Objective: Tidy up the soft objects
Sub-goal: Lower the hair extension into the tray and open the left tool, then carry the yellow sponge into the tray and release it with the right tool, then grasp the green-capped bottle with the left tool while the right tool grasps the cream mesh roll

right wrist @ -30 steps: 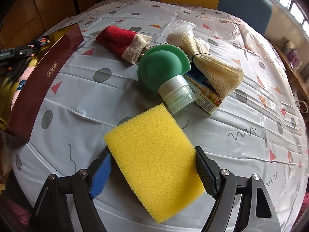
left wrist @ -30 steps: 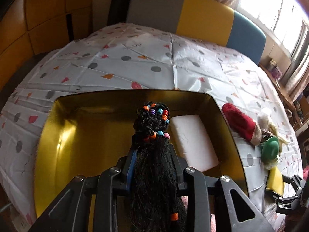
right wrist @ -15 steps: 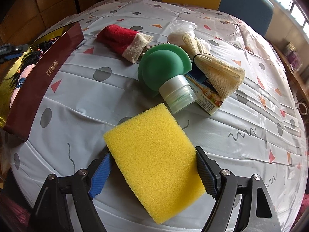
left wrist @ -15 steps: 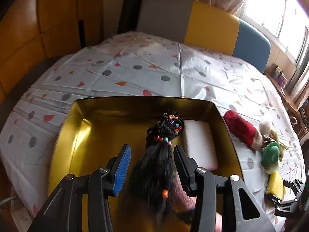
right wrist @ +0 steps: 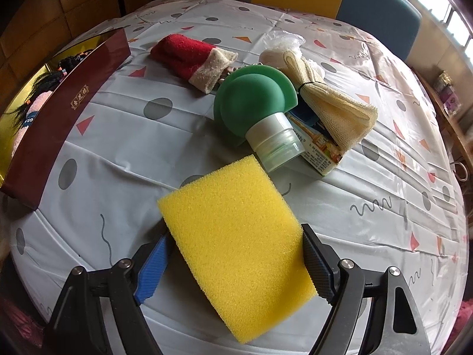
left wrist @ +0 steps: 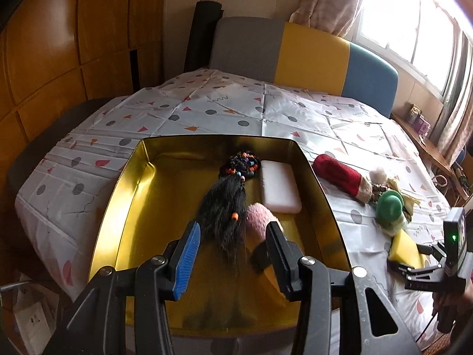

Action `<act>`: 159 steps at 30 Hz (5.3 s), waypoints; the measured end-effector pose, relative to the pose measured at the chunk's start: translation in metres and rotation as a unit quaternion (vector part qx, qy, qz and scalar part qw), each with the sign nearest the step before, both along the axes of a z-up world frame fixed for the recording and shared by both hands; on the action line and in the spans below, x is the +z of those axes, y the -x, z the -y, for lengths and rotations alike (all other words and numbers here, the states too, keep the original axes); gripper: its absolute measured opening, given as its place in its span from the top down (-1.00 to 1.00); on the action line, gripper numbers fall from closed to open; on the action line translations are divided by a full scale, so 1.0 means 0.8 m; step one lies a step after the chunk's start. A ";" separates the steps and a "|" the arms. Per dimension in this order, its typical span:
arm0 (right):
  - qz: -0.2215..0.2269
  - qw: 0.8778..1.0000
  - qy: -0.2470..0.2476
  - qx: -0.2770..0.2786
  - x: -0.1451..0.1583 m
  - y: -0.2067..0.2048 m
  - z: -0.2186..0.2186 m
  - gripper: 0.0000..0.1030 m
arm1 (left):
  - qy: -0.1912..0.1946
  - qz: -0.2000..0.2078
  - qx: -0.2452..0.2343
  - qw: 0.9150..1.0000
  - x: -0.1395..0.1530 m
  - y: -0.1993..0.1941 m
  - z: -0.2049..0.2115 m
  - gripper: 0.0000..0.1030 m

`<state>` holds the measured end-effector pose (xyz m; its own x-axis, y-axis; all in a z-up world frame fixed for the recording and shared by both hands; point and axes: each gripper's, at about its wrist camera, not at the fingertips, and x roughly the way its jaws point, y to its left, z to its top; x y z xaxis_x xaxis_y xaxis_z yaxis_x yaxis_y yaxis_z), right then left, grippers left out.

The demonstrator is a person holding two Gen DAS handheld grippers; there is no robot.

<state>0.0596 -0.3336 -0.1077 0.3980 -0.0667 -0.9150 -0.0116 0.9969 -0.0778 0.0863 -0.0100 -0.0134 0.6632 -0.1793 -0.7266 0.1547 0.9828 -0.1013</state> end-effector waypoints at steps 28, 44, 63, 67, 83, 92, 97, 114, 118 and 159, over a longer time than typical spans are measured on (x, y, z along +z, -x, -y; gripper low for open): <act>0.000 0.999 0.031 -0.008 0.007 0.006 -0.017 -0.56 | -0.007 -0.003 0.029 1.000 -0.012 0.035 -0.048 0.10; 0.108 0.981 -0.141 0.075 0.139 -0.028 -0.169 -0.52 | 0.018 0.003 0.092 0.996 -0.010 0.033 -0.115 0.10; 0.032 0.974 -0.126 0.185 0.058 -0.080 -0.361 -0.61 | 0.023 -0.007 0.116 0.993 -0.020 0.032 -0.141 0.10; 0.035 0.971 -0.153 0.182 0.064 -0.076 -0.353 -0.84 | 0.017 0.000 0.116 0.993 -0.015 0.033 -0.139 0.10; 0.113 0.974 -0.138 0.137 0.102 -0.036 -0.277 -0.91 | -0.003 0.016 0.093 0.996 -0.001 0.041 -0.115 0.10; 0.151 0.978 -0.110 0.089 0.122 -0.021 -0.202 -0.99 | -0.019 0.022 0.064 0.998 0.005 0.044 -0.085 0.08; 0.162 0.981 -0.102 0.040 0.127 -0.016 -0.145 -0.99 | -0.029 0.024 0.043 0.998 0.007 0.045 -0.064 0.07; 0.162 0.964 -0.058 -0.204 0.086 0.015 0.098 -0.99 | -0.058 0.033 -0.043 0.997 0.022 0.043 0.030 -0.16; 0.153 0.939 -0.106 -0.289 0.078 0.027 0.148 -1.00 | -0.047 0.035 -0.084 0.995 0.028 0.040 0.071 -0.16; 0.187 0.907 -0.155 -0.343 0.088 0.045 0.179 -0.99 | 0.107 -0.151 -0.180 0.966 -0.110 -0.090 0.374 -0.15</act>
<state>0.0240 -0.4765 -0.0370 0.6471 -0.1791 -0.7410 0.5891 0.7344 0.3369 0.1586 -0.3088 -0.1012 0.2944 -0.5268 -0.7974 0.4139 0.8223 -0.3905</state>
